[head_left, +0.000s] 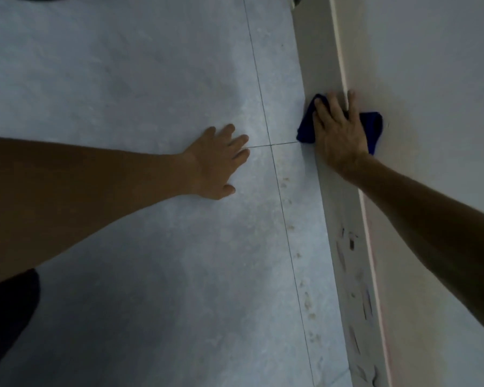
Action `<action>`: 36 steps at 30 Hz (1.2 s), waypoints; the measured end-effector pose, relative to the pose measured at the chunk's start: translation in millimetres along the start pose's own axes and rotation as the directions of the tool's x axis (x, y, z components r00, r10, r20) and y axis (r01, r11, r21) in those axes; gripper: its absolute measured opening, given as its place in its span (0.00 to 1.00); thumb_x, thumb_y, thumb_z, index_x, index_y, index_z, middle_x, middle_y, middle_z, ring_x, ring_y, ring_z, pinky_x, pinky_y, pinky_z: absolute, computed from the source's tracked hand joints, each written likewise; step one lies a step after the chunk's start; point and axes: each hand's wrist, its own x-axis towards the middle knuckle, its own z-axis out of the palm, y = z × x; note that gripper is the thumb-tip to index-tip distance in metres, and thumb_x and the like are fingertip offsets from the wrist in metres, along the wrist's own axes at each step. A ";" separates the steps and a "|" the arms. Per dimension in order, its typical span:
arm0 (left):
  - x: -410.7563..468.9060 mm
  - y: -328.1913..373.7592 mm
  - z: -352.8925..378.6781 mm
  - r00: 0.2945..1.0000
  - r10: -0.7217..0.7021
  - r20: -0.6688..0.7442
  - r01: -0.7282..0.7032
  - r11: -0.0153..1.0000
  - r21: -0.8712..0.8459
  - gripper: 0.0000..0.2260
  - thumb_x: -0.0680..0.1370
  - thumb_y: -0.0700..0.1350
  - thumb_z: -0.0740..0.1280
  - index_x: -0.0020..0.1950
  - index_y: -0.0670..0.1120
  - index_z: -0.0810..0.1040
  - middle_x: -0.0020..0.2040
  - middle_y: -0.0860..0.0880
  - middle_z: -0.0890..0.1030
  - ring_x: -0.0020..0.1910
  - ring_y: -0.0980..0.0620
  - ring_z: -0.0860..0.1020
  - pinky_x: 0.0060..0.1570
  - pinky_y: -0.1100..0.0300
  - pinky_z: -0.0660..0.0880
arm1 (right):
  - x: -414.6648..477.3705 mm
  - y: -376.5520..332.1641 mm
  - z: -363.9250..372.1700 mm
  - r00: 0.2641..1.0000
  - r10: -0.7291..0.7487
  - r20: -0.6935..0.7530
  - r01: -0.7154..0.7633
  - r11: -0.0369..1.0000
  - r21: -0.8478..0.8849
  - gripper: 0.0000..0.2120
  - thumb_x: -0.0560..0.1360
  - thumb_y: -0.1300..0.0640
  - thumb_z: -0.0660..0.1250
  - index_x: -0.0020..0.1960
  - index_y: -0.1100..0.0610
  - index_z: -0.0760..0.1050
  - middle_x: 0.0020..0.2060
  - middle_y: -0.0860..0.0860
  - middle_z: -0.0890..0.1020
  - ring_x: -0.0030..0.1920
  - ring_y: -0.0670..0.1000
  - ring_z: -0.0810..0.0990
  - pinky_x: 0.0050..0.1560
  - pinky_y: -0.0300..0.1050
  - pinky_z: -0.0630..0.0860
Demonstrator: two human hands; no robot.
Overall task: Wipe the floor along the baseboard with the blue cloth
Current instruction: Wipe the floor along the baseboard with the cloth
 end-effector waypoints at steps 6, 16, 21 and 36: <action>-0.2 -1.6 1.7 1.000 -0.004 0.022 0.005 0.997 -0.073 0.40 0.80 0.66 0.57 0.84 0.46 0.47 0.84 0.43 0.43 0.82 0.35 0.44 0.78 0.39 0.54 | -85.1 -23.8 39.1 0.974 -0.222 0.050 0.225 0.973 -0.053 0.34 0.79 0.53 0.66 0.80 0.62 0.58 0.81 0.62 0.53 0.81 0.66 0.46 0.78 0.71 0.44; 1.0 -1.8 3.3 0.998 -0.027 0.057 0.036 0.987 -0.160 0.40 0.80 0.66 0.58 0.84 0.49 0.44 0.84 0.46 0.38 0.82 0.39 0.38 0.80 0.40 0.48 | -25.9 -19.4 24.3 0.992 -0.127 -0.007 0.126 0.992 -0.017 0.33 0.80 0.52 0.64 0.80 0.62 0.57 0.81 0.62 0.52 0.81 0.65 0.46 0.79 0.68 0.43; 2.0 -0.9 4.4 0.996 -0.038 0.082 0.051 0.984 -0.171 0.40 0.80 0.66 0.58 0.84 0.50 0.42 0.83 0.47 0.36 0.82 0.40 0.37 0.81 0.42 0.45 | -161.7 -51.3 69.3 0.962 -0.268 0.052 0.265 0.963 0.057 0.38 0.75 0.60 0.72 0.77 0.71 0.57 0.79 0.69 0.53 0.80 0.69 0.47 0.77 0.72 0.43; 4.8 -0.6 0.5 0.988 -0.048 0.148 0.063 0.993 -0.099 0.42 0.80 0.68 0.57 0.83 0.51 0.39 0.83 0.48 0.35 0.82 0.41 0.37 0.80 0.44 0.44 | -165.2 -59.6 65.3 0.985 -0.157 0.070 0.153 0.986 0.059 0.43 0.78 0.57 0.69 0.78 0.71 0.44 0.79 0.71 0.45 0.79 0.71 0.39 0.78 0.70 0.41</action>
